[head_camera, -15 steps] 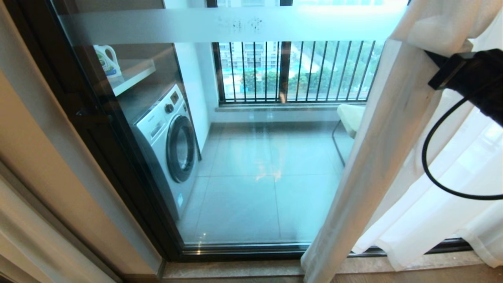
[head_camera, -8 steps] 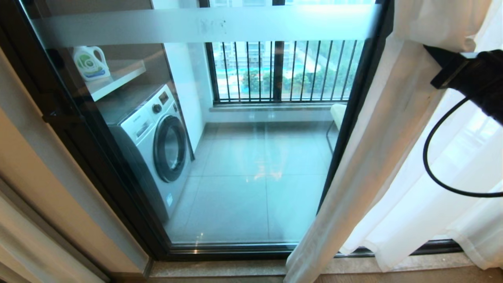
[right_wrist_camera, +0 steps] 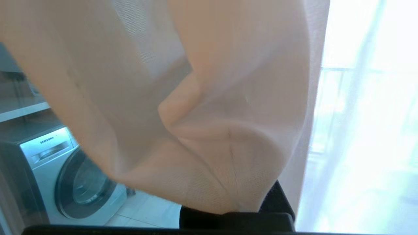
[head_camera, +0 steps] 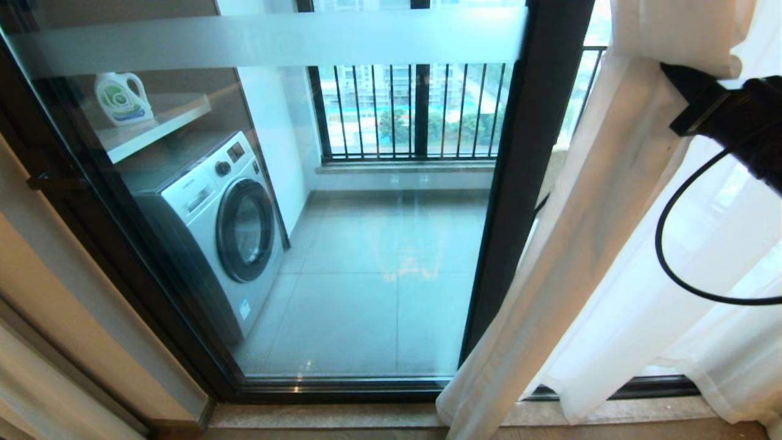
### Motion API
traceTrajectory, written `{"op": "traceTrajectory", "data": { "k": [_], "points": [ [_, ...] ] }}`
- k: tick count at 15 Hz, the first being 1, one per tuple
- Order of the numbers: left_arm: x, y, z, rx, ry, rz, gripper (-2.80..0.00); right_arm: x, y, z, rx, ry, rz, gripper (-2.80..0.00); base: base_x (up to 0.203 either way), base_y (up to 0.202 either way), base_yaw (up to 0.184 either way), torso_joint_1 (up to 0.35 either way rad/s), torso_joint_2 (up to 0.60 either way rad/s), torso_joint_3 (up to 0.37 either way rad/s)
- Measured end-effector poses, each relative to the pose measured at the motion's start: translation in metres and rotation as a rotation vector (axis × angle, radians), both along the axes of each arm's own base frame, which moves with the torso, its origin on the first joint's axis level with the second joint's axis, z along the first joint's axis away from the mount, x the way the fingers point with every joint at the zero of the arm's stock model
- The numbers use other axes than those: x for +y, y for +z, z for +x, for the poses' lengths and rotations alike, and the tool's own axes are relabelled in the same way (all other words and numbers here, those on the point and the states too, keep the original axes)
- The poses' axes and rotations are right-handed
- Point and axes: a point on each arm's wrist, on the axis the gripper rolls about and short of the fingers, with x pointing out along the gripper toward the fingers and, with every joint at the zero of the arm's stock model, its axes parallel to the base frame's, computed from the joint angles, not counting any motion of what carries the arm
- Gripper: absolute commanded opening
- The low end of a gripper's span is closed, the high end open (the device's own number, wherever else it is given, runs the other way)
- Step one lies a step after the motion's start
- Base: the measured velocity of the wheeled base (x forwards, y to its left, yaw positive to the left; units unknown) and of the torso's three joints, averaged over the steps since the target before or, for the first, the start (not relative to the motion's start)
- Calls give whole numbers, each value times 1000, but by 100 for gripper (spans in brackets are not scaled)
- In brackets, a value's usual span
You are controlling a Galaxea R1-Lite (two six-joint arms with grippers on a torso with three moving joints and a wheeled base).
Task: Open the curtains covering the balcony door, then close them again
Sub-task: Pull the inner curtains open on both sides
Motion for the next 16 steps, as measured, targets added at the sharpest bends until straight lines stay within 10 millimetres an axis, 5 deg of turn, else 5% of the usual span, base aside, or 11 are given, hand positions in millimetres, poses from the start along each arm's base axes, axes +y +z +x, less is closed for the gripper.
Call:
{"op": "traceTrajectory", "data": {
  "k": [16],
  "points": [
    [0,0,0,0,0,-1,-280,1,2,7,-79,9,23,-280,0,-188,3,3,3,4]
  ]
}}
